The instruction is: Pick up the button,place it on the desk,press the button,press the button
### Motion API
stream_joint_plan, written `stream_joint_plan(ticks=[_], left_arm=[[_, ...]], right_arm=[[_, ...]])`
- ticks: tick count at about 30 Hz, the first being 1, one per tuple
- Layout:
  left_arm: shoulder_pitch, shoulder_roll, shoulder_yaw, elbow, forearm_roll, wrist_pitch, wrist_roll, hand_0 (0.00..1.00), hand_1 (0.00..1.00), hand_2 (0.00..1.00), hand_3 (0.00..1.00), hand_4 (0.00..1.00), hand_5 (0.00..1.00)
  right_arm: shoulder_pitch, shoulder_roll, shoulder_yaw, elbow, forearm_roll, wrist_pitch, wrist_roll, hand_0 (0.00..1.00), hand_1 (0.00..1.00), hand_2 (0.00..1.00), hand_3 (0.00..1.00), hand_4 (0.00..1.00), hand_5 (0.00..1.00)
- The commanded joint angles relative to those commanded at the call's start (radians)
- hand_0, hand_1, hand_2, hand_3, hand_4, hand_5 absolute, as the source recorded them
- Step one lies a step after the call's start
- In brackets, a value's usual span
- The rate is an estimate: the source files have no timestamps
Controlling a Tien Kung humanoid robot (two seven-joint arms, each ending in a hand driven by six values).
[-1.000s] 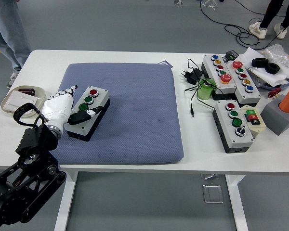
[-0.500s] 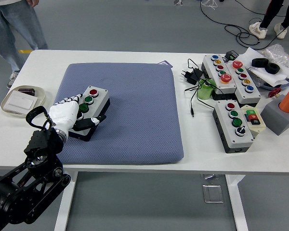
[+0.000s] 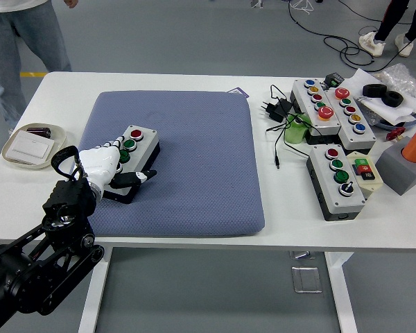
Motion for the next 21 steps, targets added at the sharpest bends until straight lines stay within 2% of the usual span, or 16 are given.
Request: stream_joint_plan(ticks=[2, 3, 7, 8, 9, 14, 15, 20, 21], left_arm=[[-0.005, 0.001, 0.001, 0.003, 0.0, -0.011, 0.0, 0.544, 0.757, 0.9, 0.963, 0.998, 0.822], [-0.008, 0.003, 0.001, 0.006, 0.0, -0.017, 0.0, 0.417, 0.628, 0.788, 0.829, 0.998, 0.785], [-0.015, 0.008, -0.001, 0.011, 0.0, -0.024, 0.0, 0.417, 0.628, 0.788, 0.829, 0.998, 0.785], [-0.017, 0.009, 0.0, 0.012, 0.0, -0.017, 0.0, 0.417, 0.628, 0.788, 0.829, 0.998, 0.785], [-0.019, 0.01, 0.001, 0.012, 0.0, -0.01, 0.0, 0.332, 0.548, 0.702, 0.8, 0.998, 0.771], [-0.023, 0.007, 0.004, 0.017, 0.0, 0.014, 0.0, 0.332, 0.548, 0.702, 0.8, 0.998, 0.771], [-0.023, 0.006, 0.004, 0.019, 0.0, 0.016, 0.0, 0.26, 0.467, 0.601, 0.758, 0.998, 0.77], [-0.024, 0.009, 0.008, 0.021, 0.0, 0.026, 0.0, 0.26, 0.467, 0.601, 0.758, 0.998, 0.77], [-0.024, 0.01, 0.008, 0.021, 0.0, 0.028, 0.0, 0.213, 0.416, 0.529, 0.695, 0.998, 0.731]], right_arm=[[0.0, 0.0, -0.001, 0.0, 0.001, -0.001, 0.0, 0.627, 0.477, 0.539, 0.582, 0.279, 0.022], [0.0, 0.0, -0.003, 0.0, 0.002, -0.001, 0.001, 0.627, 0.477, 0.539, 0.582, 0.279, 0.022], [0.0, -0.001, -0.005, 0.0, 0.004, -0.001, 0.002, 0.627, 0.477, 0.539, 0.582, 0.279, 0.022], [0.0, -0.001, -0.004, 0.0, 0.003, -0.001, 0.002, 0.627, 0.477, 0.539, 0.582, 0.279, 0.022], [0.001, -0.001, -0.004, 0.0, 0.003, -0.001, 0.002, 0.627, 0.477, 0.539, 0.582, 0.279, 0.022], [0.002, -0.001, -0.001, 0.0, 0.0, -0.001, 0.002, 0.627, 0.477, 0.539, 0.582, 0.279, 0.022], [0.002, -0.001, 0.0, 0.0, -0.001, -0.001, 0.001, 0.627, 0.477, 0.539, 0.582, 0.28, 0.022], [0.002, -0.001, 0.002, 0.0, -0.004, -0.001, 0.001, 0.627, 0.477, 0.539, 0.582, 0.28, 0.022], [0.002, -0.001, 0.002, 0.0, -0.004, -0.001, 0.001, 0.627, 0.477, 0.539, 0.582, 0.28, 0.022]])
